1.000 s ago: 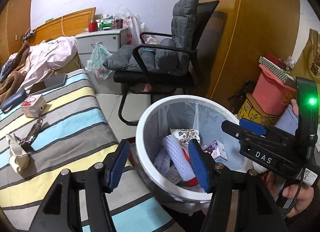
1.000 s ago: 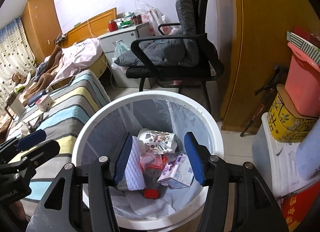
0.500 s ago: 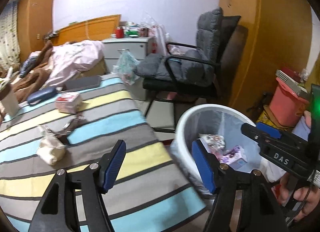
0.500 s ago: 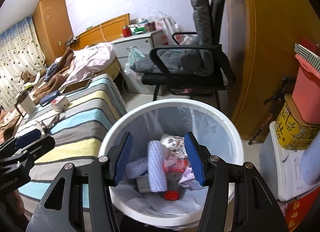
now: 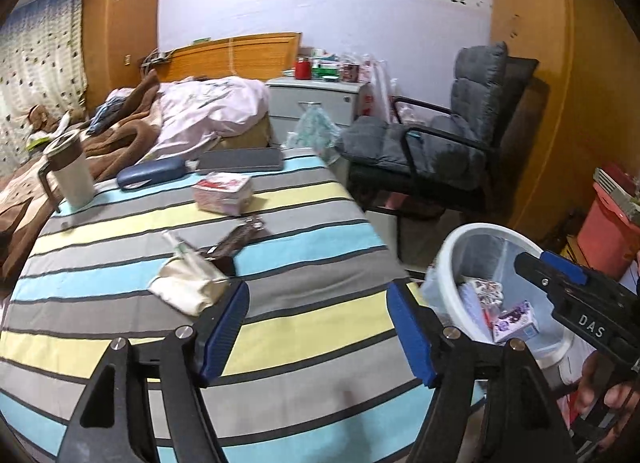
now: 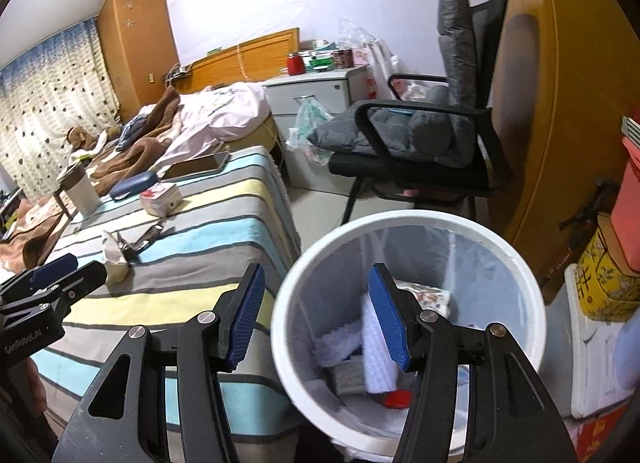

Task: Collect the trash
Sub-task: 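Move both tools back over the bed toward the cloth bag and wrapper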

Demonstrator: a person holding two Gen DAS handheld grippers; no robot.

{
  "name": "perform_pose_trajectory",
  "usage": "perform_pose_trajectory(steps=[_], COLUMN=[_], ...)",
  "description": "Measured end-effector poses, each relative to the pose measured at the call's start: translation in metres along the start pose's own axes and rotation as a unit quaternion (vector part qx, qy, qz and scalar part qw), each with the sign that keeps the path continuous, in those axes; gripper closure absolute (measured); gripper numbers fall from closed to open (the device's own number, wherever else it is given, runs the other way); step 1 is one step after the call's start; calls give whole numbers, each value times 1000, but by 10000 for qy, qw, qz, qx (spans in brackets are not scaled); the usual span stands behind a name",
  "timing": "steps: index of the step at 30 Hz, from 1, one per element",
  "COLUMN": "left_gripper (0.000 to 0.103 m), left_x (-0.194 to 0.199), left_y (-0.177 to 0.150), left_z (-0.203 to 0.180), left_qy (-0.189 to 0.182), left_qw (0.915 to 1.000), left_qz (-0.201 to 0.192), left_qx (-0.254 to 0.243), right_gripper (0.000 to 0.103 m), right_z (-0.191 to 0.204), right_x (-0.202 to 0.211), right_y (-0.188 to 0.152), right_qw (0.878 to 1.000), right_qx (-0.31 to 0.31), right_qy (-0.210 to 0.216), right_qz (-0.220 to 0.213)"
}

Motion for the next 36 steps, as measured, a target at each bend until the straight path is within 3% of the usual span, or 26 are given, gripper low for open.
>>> perform_pose_trajectory(steps=[17,26,36], left_gripper=[26,21,19], left_x=[-12,-33,-61], left_y=[-18,-20,-4], left_z=[85,107,114], left_qy=[468,191,35], left_qw=[9960,9919,9891], left_qz=[248,506,725], left_qx=[715,1152,1284], right_gripper=[47,47,47], right_z=[64,89,101], right_x=[-22,-35,-48], right_y=[5,9,13], right_qw=[9975,9948,9932], right_qx=[543,804,923], right_qy=[448,598,652], right_qz=[107,200,288])
Point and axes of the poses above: each gripper's, at about its wrist camera, not at the fingertips, and x roughly against the way its jaws point, z to its left, y to its top, the point moved 4 cm from there along -x, roughly the way its jaws point, and after that the axes turned 6 degrees about z, right-handed, at the moved point
